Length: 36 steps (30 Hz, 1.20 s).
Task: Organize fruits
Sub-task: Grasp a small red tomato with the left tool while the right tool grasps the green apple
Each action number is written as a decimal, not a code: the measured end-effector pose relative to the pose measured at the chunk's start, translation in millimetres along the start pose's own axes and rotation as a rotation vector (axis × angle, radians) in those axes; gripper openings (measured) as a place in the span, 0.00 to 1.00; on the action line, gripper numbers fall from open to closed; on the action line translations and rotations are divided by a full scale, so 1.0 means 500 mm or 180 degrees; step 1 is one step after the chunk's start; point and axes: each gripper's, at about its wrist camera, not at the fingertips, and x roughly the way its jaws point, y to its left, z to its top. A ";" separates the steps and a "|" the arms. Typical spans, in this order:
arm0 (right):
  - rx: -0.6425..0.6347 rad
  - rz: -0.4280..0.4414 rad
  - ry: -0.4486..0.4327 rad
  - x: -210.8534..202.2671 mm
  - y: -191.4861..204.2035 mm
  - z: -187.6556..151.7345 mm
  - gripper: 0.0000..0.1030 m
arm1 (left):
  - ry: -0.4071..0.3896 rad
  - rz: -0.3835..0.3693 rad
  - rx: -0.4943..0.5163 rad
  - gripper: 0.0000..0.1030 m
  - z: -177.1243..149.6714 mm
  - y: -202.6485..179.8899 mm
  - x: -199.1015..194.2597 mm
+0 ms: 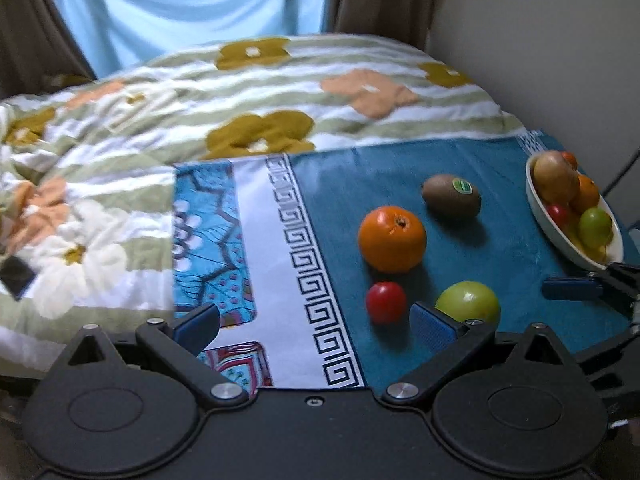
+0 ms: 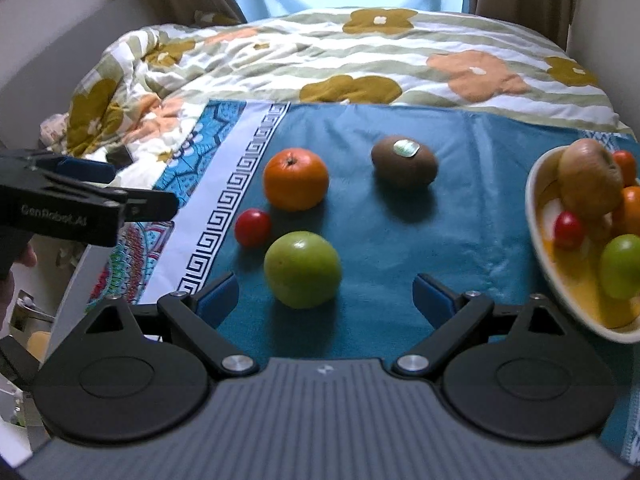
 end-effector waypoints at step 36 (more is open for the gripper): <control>-0.0065 -0.0201 0.0028 0.058 -0.002 -0.012 0.67 | 0.0308 -0.0515 0.0383 0.59 0.020 -0.051 0.118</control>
